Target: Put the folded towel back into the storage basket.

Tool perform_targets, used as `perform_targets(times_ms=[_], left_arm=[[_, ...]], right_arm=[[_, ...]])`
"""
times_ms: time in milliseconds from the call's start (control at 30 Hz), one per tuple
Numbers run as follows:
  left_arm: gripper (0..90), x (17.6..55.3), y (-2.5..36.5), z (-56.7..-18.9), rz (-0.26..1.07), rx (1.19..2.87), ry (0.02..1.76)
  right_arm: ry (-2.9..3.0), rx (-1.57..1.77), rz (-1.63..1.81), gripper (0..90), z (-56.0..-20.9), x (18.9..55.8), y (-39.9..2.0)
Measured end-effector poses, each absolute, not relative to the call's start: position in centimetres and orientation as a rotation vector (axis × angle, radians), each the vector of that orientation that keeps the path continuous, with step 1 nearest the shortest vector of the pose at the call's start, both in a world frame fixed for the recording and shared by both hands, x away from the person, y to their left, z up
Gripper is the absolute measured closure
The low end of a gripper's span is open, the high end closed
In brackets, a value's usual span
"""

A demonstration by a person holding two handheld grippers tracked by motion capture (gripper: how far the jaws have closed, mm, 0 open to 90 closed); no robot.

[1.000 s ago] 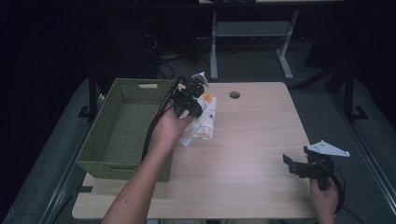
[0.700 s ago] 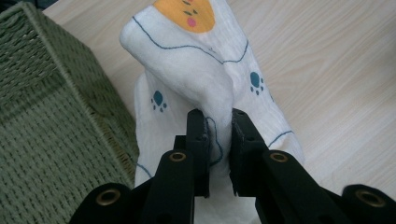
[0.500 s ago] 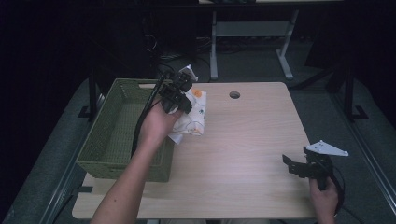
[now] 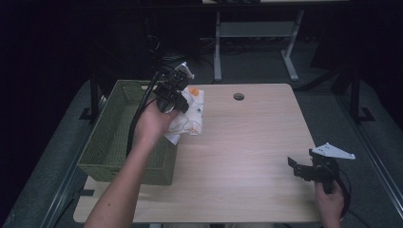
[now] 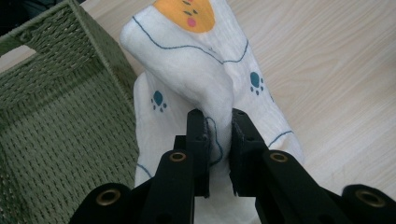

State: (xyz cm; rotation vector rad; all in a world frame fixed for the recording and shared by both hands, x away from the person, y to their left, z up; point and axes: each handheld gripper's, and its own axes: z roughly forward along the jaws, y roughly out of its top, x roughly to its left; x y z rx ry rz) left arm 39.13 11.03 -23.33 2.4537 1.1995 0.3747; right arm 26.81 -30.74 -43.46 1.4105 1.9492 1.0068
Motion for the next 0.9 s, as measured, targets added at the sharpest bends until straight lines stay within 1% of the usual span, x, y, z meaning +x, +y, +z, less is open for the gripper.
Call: perform_targets(times_ms=[400,900], left_arm=[[80.5,39.3,13.1,-23.4,0.379,2.440,1.246],[80.5,39.3,17.0,-24.2,0.372,2.413,1.326]], right_arm=[[1.949,1.409,1.007,13.9,-43.4,26.8,-30.8],[1.952,1.409,1.001,13.9,-43.4,26.9,-30.5]])
